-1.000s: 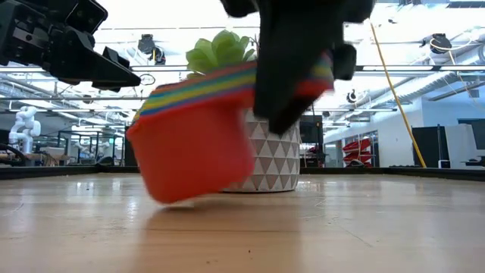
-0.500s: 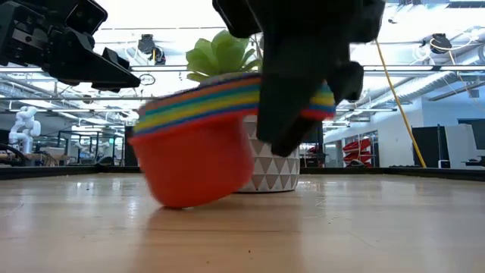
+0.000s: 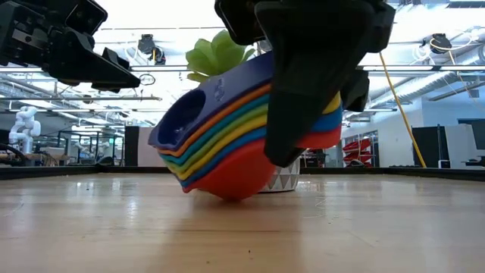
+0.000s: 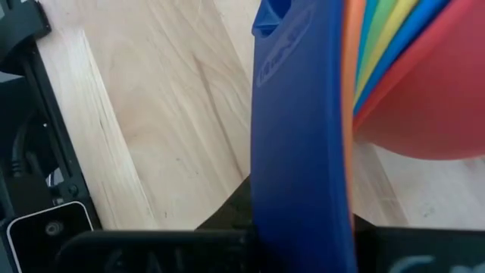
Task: Nest measuring cups in basket
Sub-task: Put the nested measuring cup into the green bin
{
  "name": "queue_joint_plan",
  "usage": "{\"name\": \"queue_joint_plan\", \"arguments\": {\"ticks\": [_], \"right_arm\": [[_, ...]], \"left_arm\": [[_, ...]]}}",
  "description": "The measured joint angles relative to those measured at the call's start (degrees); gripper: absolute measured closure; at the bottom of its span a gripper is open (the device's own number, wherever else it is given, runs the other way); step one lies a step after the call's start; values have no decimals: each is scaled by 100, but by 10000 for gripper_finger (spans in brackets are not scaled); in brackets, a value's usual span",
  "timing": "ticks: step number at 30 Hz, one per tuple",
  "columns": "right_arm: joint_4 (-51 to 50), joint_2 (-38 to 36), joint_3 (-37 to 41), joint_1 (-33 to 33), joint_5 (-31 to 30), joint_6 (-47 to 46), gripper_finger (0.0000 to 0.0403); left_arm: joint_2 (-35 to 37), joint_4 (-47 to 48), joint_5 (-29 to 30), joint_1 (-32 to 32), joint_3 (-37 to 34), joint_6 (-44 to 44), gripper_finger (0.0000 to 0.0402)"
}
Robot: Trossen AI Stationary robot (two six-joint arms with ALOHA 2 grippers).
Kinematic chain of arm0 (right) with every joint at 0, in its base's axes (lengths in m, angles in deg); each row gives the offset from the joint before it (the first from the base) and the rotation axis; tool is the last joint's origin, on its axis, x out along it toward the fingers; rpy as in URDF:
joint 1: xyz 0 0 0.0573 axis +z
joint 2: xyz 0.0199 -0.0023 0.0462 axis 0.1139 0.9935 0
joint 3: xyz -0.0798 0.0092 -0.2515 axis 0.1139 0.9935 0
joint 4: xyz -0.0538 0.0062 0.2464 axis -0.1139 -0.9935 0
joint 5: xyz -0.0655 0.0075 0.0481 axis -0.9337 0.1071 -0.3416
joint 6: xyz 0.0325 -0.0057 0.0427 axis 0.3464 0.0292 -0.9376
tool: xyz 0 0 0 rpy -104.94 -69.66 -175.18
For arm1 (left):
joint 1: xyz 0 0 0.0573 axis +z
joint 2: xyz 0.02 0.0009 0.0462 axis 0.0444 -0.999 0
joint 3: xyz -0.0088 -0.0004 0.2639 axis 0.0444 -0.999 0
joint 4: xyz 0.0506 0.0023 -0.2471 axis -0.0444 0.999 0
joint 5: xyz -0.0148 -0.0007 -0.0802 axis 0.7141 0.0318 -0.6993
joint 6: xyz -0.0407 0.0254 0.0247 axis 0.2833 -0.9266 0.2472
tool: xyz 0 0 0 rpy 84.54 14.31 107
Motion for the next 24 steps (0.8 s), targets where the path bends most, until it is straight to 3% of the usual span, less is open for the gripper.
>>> {"name": "queue_joint_plan", "arguments": {"ticks": [24], "right_arm": [[2105,-46,20,-7,-296,-49,384]], "left_arm": [[0,311,-2,0,0,-10,284]]}}
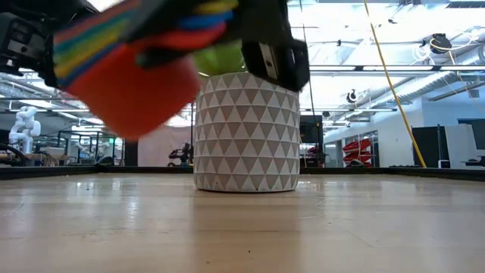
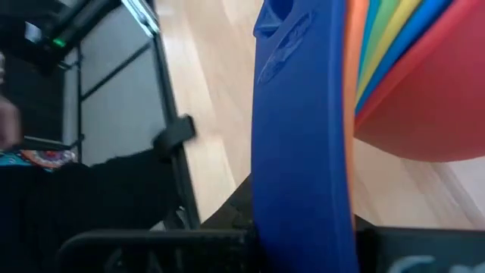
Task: Nest measuring cups in basket
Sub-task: Put the nested measuring cup into the green bin
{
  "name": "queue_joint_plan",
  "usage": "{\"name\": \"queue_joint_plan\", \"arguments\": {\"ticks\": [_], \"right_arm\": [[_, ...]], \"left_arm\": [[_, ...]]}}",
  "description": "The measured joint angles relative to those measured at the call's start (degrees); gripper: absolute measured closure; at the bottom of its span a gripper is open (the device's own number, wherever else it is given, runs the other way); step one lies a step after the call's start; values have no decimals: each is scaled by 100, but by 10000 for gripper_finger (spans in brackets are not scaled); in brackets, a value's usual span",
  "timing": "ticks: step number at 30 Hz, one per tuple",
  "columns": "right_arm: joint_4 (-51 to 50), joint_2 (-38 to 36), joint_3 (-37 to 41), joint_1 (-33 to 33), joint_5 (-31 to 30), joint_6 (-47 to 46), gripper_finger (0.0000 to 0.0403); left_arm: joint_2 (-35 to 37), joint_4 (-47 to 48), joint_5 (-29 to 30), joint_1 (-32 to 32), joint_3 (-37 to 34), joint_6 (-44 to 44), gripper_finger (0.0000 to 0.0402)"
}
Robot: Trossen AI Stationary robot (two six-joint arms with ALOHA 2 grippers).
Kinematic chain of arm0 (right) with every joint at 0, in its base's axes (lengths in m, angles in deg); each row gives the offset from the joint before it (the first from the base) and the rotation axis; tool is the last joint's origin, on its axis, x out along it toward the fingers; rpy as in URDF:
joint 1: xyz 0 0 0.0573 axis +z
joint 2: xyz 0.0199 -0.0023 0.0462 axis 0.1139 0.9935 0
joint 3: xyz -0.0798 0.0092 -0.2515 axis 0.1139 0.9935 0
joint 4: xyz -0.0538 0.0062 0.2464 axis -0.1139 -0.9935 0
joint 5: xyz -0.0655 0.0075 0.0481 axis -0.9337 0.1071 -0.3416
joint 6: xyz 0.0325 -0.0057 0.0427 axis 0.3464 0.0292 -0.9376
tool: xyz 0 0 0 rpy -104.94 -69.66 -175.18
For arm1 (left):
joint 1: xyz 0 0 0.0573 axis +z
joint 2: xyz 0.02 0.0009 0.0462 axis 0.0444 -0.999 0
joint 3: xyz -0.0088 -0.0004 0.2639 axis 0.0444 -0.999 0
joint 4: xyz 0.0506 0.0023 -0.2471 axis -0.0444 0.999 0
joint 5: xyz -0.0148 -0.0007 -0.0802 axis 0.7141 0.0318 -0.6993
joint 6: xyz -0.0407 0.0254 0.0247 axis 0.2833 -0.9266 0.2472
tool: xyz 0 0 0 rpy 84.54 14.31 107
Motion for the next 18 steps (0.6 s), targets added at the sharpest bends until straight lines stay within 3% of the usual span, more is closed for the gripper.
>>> {"name": "queue_joint_plan", "arguments": {"ticks": [11,18], "right_arm": [[126,-659,-4,-163,-477,474,384],[-410,-1377,-13,-386,-634,891,384]], "left_arm": [[-2,270,2,-2,0,-57,284],[-2,263,3,0,0,14,284]]}}
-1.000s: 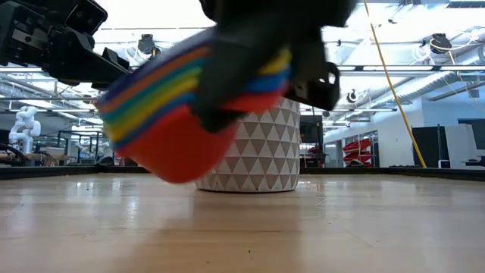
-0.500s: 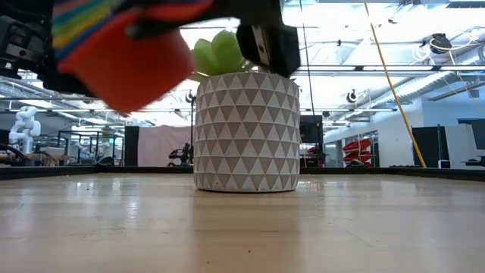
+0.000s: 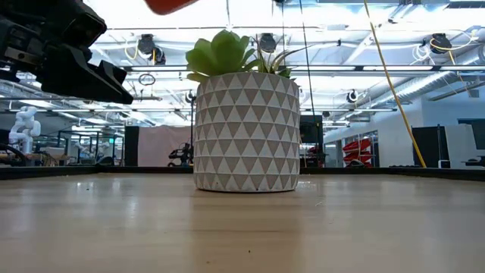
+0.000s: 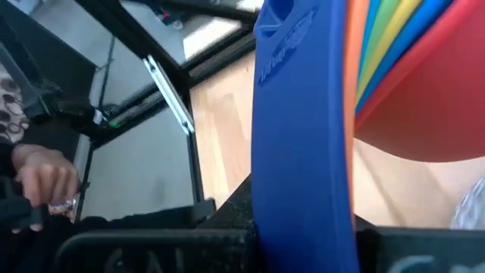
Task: Nest measuring cups in basket
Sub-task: Put the nested measuring cup into the green bin
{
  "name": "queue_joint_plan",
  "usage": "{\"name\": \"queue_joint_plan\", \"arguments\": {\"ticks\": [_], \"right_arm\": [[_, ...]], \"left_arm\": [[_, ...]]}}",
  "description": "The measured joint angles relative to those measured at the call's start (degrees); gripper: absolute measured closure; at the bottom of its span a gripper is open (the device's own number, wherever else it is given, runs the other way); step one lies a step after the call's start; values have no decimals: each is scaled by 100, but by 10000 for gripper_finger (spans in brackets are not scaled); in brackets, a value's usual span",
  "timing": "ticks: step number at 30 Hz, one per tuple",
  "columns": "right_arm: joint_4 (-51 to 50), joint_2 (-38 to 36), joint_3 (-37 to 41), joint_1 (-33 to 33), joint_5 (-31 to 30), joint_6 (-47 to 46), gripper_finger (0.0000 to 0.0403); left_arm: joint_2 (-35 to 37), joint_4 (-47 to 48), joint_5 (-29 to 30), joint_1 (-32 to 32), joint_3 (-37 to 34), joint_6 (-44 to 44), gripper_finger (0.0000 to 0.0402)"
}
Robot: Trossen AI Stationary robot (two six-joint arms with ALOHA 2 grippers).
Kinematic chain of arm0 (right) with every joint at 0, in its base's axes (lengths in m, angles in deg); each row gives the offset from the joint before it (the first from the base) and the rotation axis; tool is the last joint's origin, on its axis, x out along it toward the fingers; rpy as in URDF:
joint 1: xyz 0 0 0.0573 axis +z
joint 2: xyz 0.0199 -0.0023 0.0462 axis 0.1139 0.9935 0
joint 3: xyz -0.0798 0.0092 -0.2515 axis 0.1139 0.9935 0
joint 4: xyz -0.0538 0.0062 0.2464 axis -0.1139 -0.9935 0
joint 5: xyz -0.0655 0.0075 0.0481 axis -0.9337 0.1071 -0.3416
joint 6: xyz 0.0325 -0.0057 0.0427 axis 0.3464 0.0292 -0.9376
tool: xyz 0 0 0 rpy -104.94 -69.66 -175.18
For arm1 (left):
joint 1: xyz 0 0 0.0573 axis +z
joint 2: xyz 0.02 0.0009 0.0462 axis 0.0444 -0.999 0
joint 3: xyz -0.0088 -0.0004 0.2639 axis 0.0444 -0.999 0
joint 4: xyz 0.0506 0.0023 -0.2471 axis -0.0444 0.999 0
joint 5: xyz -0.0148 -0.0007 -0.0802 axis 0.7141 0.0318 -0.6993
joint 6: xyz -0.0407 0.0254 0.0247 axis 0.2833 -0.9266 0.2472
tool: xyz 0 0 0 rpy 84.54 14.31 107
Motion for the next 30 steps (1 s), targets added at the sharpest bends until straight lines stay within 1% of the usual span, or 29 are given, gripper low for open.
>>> {"name": "queue_joint_plan", "arguments": {"ticks": [7,11,17,25,30], "right_arm": [[-159,-555,0,-326,72,195,384],[-175,-801,0,-607,276,176,384],[-312,-1056,0,-1171,1002,406,384],[-948,-1267,1,-2256,2027,1122,384],[-848,-1278,151,-2935,2756,1519,384]], "left_arm": [[2,-21,-1,0,0,11,284],[2,-19,-1,0,0,15,284],[2,-17,-3,-2,0,20,284],[2,-11,-138,-11,0,17,284],[2,79,-138,-11,0,0,284]]}}
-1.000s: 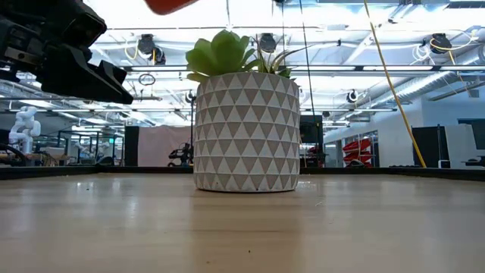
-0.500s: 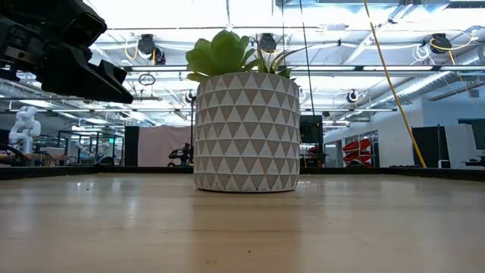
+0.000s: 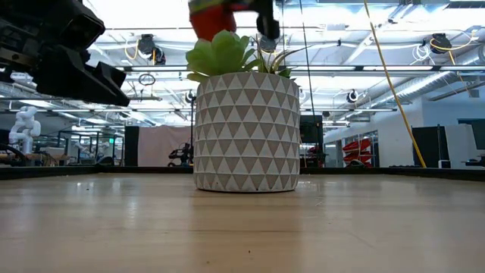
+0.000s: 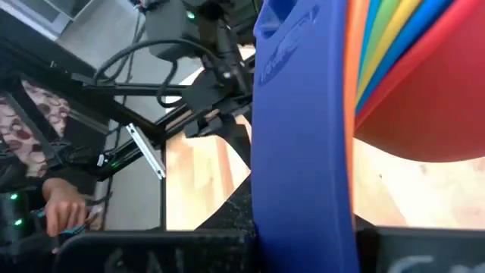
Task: Nest measuring cups in basket
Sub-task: Put the nested measuring cup into the green bin
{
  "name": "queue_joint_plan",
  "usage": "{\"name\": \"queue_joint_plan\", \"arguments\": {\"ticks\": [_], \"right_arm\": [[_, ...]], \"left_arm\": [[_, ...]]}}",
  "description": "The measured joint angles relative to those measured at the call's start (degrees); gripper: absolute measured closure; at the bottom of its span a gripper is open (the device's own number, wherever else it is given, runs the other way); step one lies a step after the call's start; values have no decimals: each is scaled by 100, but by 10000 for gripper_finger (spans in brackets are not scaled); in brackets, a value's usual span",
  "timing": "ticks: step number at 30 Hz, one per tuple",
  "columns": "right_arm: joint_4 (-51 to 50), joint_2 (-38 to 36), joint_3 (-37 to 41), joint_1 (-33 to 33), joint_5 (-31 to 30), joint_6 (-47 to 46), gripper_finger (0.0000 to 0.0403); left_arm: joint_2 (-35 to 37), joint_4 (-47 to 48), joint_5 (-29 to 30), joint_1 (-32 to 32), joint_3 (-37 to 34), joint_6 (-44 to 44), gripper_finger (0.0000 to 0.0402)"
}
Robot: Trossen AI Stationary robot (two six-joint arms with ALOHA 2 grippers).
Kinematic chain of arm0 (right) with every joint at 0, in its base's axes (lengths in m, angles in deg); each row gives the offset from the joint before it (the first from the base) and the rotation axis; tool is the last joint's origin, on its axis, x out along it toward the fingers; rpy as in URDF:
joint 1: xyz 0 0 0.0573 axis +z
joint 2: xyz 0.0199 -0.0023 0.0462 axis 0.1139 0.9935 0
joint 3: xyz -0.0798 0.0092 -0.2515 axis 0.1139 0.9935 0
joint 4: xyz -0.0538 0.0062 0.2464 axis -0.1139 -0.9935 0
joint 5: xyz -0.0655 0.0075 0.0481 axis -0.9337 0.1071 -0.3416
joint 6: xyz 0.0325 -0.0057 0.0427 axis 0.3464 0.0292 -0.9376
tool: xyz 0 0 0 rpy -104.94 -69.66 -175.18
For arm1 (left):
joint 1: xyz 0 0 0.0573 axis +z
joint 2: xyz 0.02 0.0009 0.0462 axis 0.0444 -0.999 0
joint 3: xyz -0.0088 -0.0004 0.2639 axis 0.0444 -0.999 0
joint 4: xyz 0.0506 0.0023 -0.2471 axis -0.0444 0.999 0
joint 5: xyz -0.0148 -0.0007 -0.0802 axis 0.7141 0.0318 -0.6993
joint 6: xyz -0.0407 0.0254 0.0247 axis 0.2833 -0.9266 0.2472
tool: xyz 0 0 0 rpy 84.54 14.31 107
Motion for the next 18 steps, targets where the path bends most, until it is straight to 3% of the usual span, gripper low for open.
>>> {"name": "queue_joint_plan", "arguments": {"ticks": [9,18], "right_arm": [[910,7,984,-1222,1698,259,384],[1105,9,1526,-2546,2765,884,384]], "left_arm": [[0,143,-4,0,0,0,284],[0,210,-13,4,0,167,284]]}}
